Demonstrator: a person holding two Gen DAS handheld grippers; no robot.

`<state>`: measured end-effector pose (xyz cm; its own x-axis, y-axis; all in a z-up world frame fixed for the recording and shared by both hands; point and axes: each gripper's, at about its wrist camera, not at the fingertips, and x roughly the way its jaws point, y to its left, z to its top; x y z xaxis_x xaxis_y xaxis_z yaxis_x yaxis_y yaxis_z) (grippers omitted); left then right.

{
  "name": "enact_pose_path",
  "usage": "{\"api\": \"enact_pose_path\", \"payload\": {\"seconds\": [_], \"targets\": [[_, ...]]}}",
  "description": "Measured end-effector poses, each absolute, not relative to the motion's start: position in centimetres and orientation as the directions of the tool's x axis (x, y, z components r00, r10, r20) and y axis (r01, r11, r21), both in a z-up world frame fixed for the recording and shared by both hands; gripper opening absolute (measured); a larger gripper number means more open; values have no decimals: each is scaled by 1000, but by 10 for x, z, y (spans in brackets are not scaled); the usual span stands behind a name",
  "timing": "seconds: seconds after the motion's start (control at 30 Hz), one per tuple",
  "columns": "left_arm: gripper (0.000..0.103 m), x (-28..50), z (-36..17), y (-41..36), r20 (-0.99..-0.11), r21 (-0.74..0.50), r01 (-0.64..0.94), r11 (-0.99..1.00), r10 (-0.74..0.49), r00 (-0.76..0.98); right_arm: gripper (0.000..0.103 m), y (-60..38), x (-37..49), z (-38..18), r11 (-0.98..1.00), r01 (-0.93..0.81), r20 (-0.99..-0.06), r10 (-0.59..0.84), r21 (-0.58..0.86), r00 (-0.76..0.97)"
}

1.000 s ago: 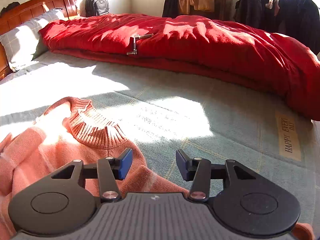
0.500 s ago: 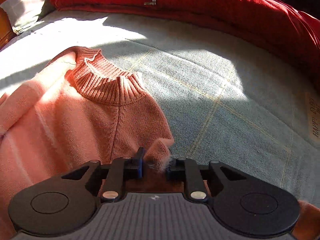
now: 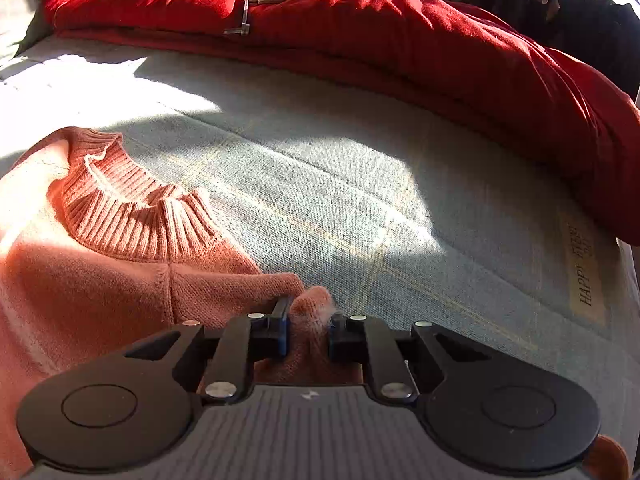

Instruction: Fold clothes

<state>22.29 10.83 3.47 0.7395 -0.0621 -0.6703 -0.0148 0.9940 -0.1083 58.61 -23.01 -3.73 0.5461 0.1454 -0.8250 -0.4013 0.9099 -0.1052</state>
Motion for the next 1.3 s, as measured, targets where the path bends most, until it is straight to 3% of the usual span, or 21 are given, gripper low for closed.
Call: {"api": "enact_pose_path", "payload": {"seconds": [0.07,0.13,0.2,0.43,0.6,0.77,0.8,0.93,1.0,1.17,1.3], "targets": [[61,222,35,111,-669,-108,-17,994,-60,741,26,-233,585,-33,920,-379,-819,144,-95,556],[61,221,36,113,-668,-110,-24,994,-56,742,43,-237,582,-19,927,-362,-804,140,-99,578],[62,222,34,114,-669,-117,-29,993,-57,741,47,-238,578,-1,925,-370,-774,168,-90,611],[62,221,31,108,-677,-112,3,994,-78,732,49,-198,586,15,836,-545,-748,325,-58,578],[62,216,32,115,-686,-103,-22,994,-55,725,49,-161,599,-22,743,-647,-809,269,-172,523],[62,218,27,126,-696,-111,-59,992,-36,717,51,-165,603,-28,734,-666,-814,301,-135,497],[62,219,26,127,-696,-115,-62,991,-36,717,49,-166,603,-25,737,-665,-810,311,-124,497],[62,226,22,129,-696,-128,-63,990,-44,716,17,-171,601,-16,748,-659,-794,349,-83,497],[62,229,19,129,-698,-132,-62,989,-48,714,8,-174,600,-11,752,-656,-786,368,-63,497],[62,233,18,126,-699,-133,-56,989,-54,713,7,-179,604,5,773,-634,-744,416,-13,522],[62,230,21,126,-690,-133,-60,989,-49,722,8,-165,612,-3,792,-608,-751,369,-55,548]]}}
